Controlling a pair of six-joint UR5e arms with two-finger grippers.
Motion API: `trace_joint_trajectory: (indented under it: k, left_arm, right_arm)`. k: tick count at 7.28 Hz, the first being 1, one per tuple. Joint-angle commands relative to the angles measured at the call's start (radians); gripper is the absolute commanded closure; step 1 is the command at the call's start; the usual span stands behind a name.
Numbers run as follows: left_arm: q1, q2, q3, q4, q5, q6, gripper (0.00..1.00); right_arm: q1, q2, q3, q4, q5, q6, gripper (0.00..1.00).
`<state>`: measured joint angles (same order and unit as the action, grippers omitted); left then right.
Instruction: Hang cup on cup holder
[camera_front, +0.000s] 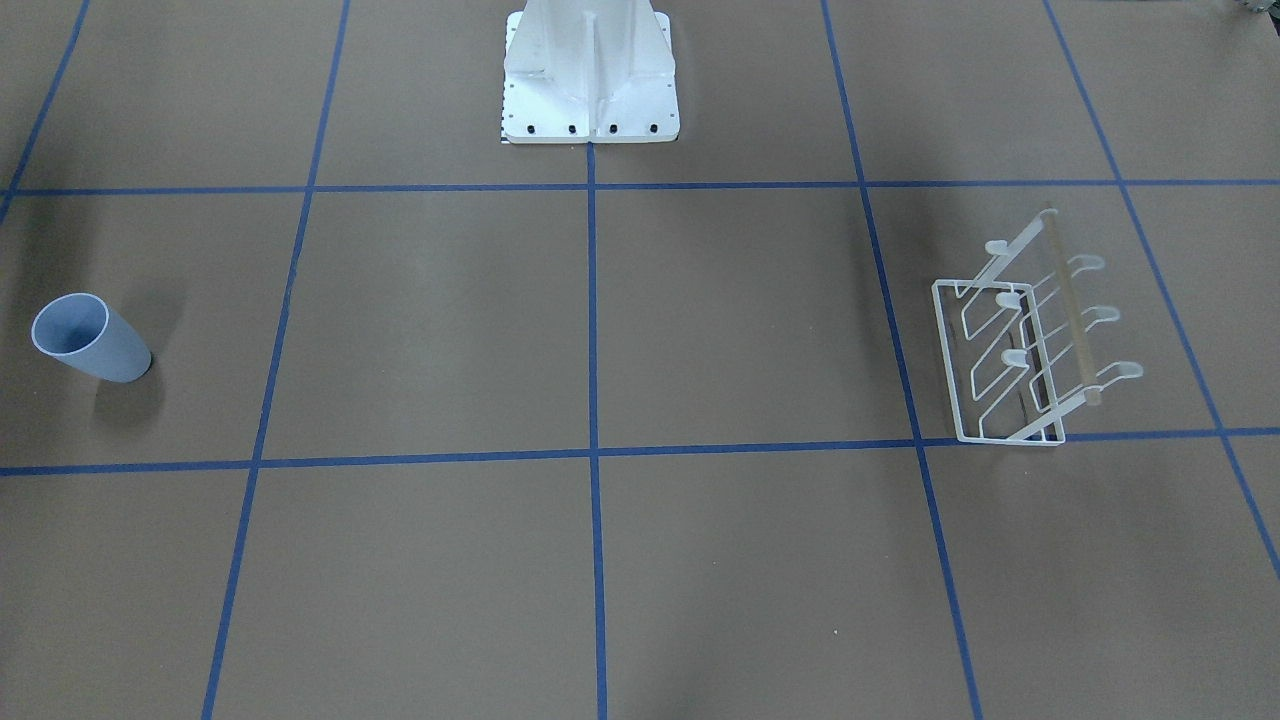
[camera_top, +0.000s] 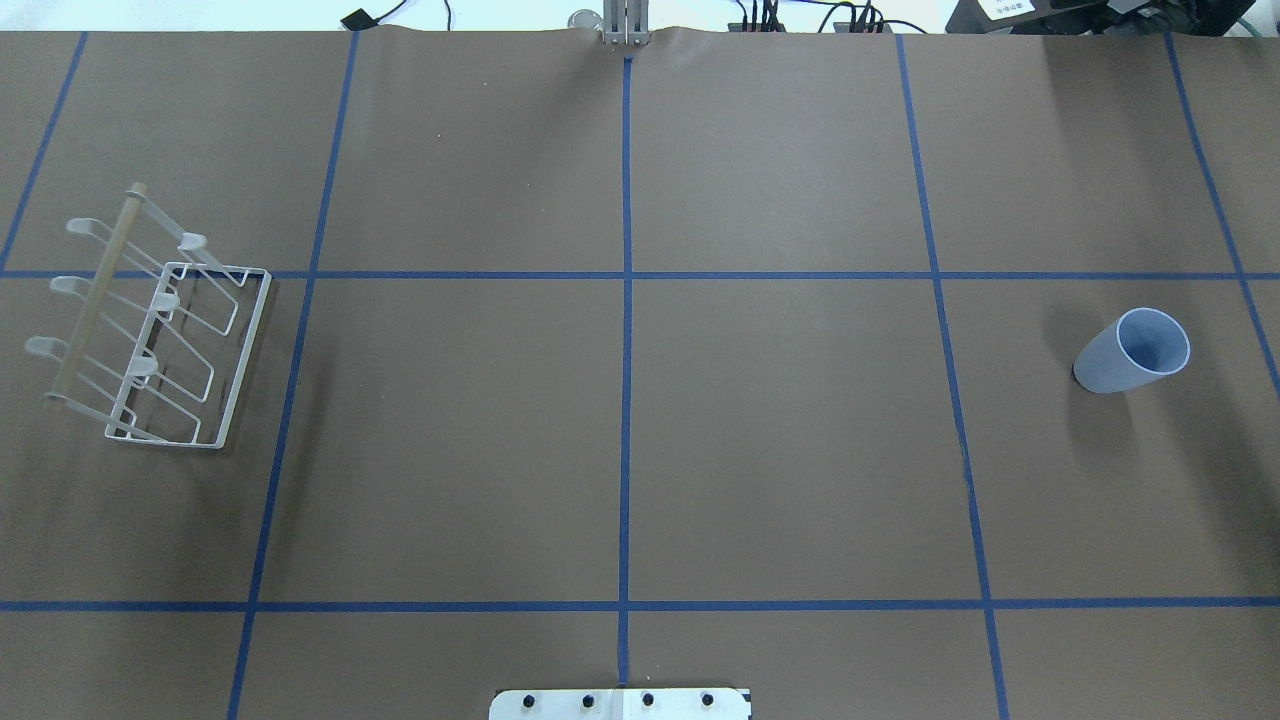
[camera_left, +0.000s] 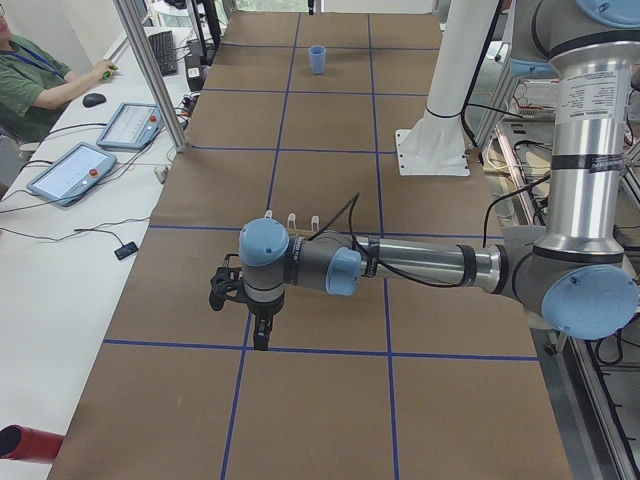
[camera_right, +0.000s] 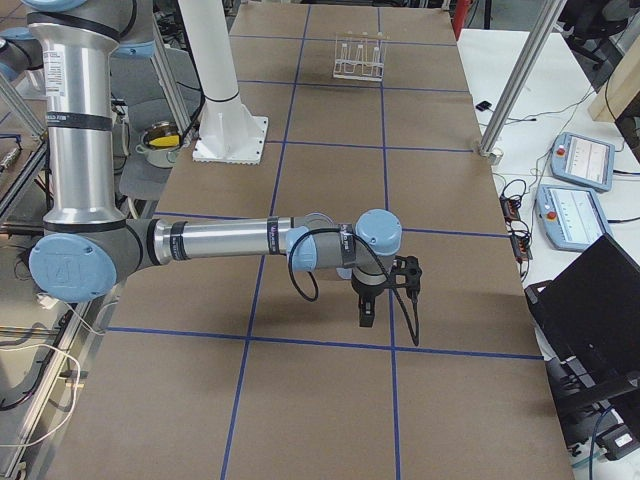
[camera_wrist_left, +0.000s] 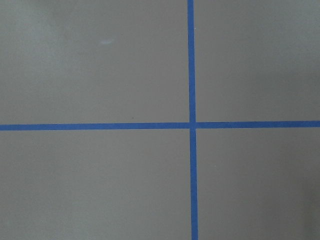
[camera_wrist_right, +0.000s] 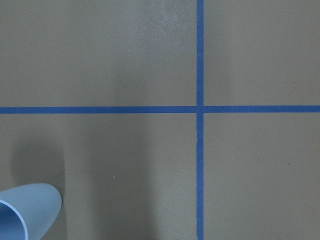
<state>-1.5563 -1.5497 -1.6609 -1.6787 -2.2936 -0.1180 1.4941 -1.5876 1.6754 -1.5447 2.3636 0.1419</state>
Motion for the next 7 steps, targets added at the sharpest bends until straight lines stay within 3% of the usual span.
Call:
trace_joint_trajectory:
  k: [1,5,7]
  left_arm:
    - [0.001,0.000,0.000,0.000,0.002,0.000,0.02]
    - [0.001,-0.001,-0.006,0.000,-0.009,-0.002,0.02]
    - [0.002,-0.001,-0.005,-0.007,-0.084,-0.011,0.02]
  right_arm:
    - [0.000,0.000,0.001,0.002,-0.001,-0.001,0.00]
    - [0.000,0.000,0.006,0.011,-0.003,-0.001,0.00]
    - [0.000,0.023,0.018,0.014,-0.007,-0.002,0.00]
